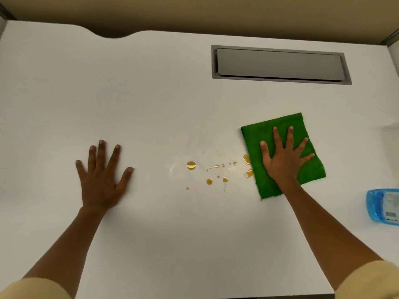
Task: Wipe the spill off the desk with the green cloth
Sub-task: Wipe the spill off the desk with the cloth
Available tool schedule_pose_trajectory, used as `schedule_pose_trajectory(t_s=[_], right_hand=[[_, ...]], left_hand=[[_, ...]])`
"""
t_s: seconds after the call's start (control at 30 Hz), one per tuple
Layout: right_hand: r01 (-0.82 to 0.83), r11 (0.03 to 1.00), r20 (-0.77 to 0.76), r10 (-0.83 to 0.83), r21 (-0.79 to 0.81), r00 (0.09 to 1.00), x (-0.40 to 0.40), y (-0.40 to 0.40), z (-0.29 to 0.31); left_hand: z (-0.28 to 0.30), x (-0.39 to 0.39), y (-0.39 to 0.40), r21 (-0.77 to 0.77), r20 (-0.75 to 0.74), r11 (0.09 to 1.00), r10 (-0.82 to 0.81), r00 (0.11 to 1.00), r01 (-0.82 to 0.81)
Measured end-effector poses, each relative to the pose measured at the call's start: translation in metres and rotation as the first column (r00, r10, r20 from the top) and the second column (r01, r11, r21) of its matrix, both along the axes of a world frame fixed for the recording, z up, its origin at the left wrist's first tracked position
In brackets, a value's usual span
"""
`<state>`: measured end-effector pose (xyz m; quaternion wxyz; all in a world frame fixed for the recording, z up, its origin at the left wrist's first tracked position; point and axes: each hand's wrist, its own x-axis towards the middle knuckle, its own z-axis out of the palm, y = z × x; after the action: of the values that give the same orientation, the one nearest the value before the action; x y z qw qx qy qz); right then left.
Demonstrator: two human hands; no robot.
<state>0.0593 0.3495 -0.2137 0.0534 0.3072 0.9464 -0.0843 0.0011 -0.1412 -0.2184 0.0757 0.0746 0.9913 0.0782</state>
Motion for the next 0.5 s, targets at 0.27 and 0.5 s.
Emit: schedule_pose_trajectory(t_s=[0.27, 0.5], right_hand=[[-0.270, 0.962, -0.033, 0.268, -0.037, 0.963, -0.057, -0.186, 0.001], [-0.474, 0.880, -0.094, 0.473, 0.015, 0.876, -0.016, -0.299, -0.005]], left_hand=[[-0.002, 0.000, -0.003, 0.052, -0.035, 0.999, -0.001, 0.999, 0.003], [-0.005, 0.000, -0.006, 0.092, -0.052, 0.996, -0.012, 0.999, 0.017]])
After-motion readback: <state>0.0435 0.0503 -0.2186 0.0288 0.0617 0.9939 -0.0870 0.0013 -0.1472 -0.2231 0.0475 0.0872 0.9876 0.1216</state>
